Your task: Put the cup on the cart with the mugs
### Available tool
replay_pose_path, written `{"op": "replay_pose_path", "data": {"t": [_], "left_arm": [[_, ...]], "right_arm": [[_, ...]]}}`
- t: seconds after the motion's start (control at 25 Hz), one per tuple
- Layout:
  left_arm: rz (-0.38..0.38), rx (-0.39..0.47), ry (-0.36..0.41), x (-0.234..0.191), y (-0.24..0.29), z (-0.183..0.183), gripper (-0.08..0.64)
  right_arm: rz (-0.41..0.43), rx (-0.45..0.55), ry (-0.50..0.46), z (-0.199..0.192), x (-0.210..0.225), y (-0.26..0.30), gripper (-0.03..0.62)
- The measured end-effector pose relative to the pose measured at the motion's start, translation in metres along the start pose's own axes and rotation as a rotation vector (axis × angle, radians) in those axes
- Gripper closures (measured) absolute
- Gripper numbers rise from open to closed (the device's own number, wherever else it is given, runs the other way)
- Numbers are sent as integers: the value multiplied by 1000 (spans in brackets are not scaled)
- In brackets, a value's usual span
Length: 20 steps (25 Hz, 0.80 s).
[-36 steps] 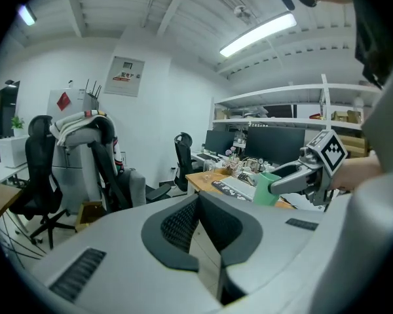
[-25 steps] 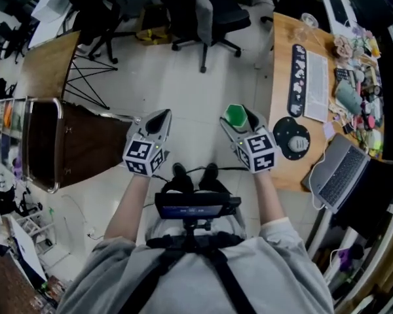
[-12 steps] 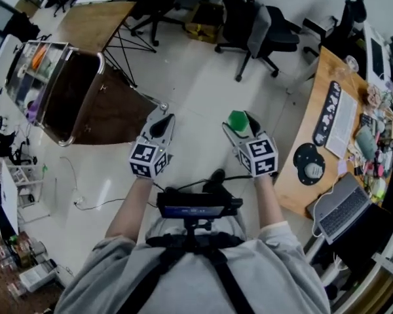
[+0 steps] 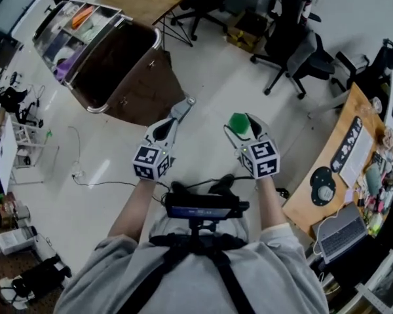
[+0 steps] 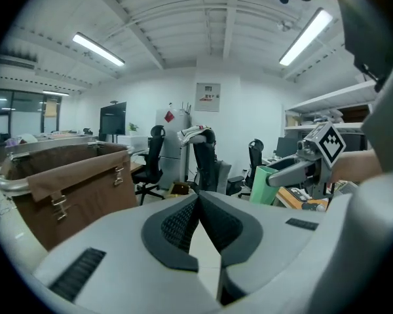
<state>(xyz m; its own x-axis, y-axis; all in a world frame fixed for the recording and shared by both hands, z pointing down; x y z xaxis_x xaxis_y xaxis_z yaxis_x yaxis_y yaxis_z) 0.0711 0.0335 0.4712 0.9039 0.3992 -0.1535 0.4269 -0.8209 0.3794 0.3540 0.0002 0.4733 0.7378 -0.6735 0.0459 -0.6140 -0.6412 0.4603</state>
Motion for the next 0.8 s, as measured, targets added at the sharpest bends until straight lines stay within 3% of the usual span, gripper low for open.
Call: {"op": "replay_pose_path", "data": {"t": [0.28,0.8], "left_arm": [[137,24,-73,-75,-80,-23,558],[476,90,-193,-218,-259,-73,558]], "right_arm": [[167,-12,-91,33,-97,61,273],[524,3,-259,91,-308,186,273]]}}
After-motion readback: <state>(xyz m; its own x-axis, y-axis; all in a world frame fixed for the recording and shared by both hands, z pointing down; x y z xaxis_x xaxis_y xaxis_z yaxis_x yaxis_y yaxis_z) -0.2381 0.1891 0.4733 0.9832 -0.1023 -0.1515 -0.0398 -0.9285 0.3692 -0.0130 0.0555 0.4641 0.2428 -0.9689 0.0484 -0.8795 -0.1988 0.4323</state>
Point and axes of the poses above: the fingertips, and each gripper's own axes: y forward along the fingers, x to its right, z out of its top, the point moved 10 cm from there along -y, backward along the fingers, and after that the axes turned 5 degrees about -y, right-handed, at the moved point
